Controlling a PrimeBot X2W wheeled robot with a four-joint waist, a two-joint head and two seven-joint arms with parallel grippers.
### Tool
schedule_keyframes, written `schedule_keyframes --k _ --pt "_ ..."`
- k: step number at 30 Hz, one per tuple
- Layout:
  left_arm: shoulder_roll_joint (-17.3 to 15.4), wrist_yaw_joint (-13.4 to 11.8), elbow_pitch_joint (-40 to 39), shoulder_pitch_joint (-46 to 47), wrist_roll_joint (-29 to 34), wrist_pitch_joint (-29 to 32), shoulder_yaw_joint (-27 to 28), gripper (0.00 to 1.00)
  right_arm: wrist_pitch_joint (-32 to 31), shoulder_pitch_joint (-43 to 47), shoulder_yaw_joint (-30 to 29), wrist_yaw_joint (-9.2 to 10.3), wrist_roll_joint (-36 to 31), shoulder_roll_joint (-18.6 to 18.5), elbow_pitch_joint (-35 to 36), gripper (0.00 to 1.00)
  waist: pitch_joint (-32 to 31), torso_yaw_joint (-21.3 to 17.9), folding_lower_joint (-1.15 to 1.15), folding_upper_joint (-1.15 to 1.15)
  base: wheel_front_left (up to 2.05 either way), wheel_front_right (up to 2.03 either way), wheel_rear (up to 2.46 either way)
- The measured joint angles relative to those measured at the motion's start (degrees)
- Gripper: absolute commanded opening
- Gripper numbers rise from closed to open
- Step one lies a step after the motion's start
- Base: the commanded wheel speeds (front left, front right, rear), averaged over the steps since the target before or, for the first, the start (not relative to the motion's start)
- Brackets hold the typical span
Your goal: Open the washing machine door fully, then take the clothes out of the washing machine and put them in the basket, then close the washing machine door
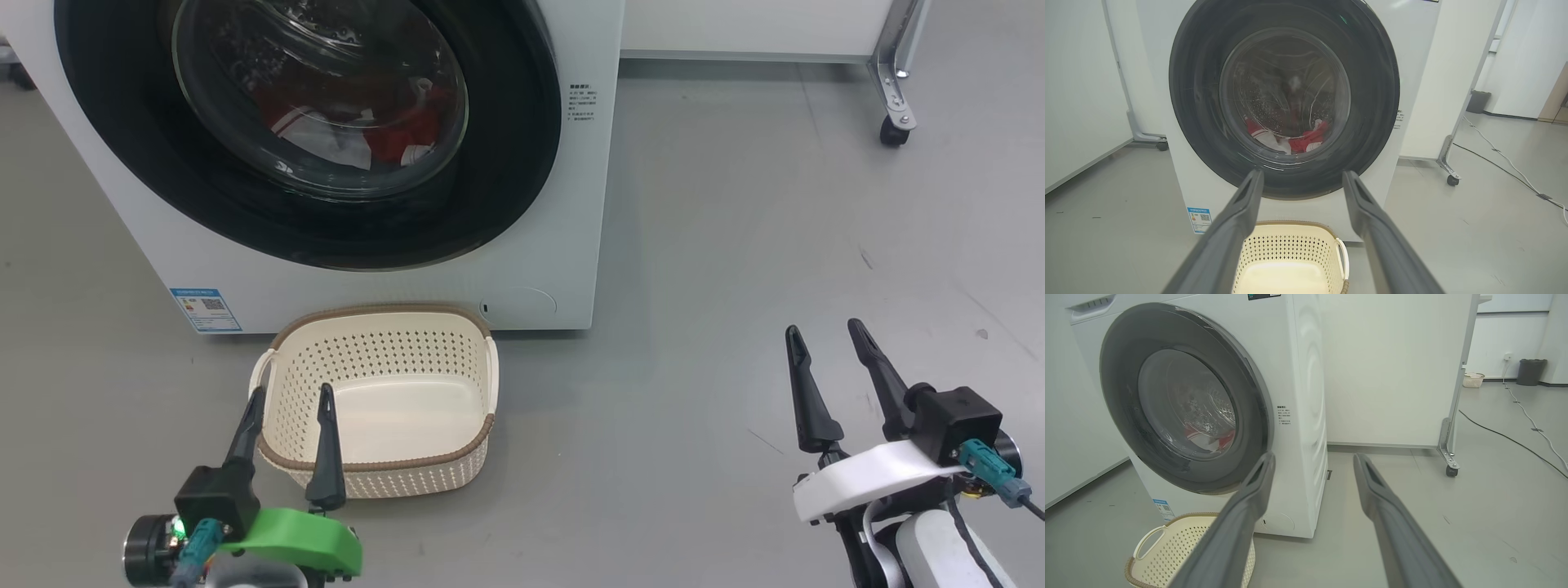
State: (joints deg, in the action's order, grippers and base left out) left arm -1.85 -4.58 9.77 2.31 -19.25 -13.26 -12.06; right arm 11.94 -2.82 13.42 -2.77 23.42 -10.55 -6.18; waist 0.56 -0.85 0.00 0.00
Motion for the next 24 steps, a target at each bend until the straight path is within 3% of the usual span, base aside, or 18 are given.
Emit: schedule_keyframes --k 10,24 --pt "-0.2 -1.3 3.8 -0.3 3.2 -1.2 -2.2 1.00 0.0 0.1 0.1 1.92 -3.5 0.4 -2.5 1.00 0.3 -0.3 0.00 0.00 0.00 0.00 0.00" --pt "-0.3 -1.7 6.3 -0.4 2.6 -1.2 -2.5 1.00 -1.1 0.1 -0.3 2.44 -2.8 1.2 -4.8 1.00 0.5 -0.5 0.00 0.00 0.00 0.00 0.00"
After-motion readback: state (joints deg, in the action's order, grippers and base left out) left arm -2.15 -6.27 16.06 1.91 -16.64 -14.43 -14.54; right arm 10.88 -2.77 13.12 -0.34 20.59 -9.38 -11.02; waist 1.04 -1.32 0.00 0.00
